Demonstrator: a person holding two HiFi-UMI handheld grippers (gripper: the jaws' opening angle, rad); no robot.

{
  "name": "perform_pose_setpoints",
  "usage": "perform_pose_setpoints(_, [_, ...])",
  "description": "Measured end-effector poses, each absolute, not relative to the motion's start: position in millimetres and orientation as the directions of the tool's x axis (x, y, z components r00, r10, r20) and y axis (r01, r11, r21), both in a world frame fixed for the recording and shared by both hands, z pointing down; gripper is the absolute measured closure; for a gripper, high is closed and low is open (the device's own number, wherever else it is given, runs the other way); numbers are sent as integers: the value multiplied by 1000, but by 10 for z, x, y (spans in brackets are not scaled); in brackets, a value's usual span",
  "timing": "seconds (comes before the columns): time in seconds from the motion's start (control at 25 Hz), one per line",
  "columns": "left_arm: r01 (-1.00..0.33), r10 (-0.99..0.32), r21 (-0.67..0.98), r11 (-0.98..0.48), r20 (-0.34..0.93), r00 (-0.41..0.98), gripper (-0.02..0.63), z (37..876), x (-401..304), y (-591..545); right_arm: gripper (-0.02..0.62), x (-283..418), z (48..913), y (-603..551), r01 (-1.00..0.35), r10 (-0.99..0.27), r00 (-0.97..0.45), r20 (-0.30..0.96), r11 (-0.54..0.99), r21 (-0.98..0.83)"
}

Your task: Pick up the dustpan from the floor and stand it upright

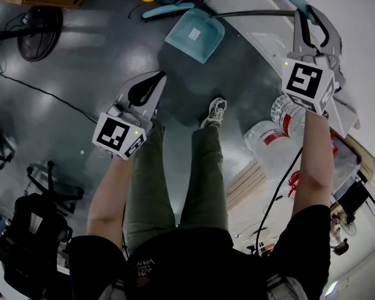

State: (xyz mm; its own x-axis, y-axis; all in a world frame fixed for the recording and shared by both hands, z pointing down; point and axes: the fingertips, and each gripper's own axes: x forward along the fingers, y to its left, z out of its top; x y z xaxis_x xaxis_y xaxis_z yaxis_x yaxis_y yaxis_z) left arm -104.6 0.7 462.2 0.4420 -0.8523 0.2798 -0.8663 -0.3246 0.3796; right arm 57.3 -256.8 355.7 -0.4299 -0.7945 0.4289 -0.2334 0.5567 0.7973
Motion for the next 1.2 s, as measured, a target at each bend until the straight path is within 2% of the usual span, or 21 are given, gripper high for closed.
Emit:
perform_pose_setpoints(0.36, [-861, -847, 380, -337, 277, 454, 552, 4589, -994, -49, 511, 555, 3528, -2235, -270, -794, -451, 409, 558, 785])
perform_pose_setpoints(1.0, [-859, -856, 368, -357, 239, 458, 552, 4192, -976, -166, 480, 554, 3576, -1632, -488, -707, -553, 440, 703, 516])
perform_pose_setpoints(1.2, [-867, -866, 338, -365, 220, 450, 552, 3869, -1045, -211, 411, 577, 3613, -1605, -533, -690, -551, 470, 724, 438])
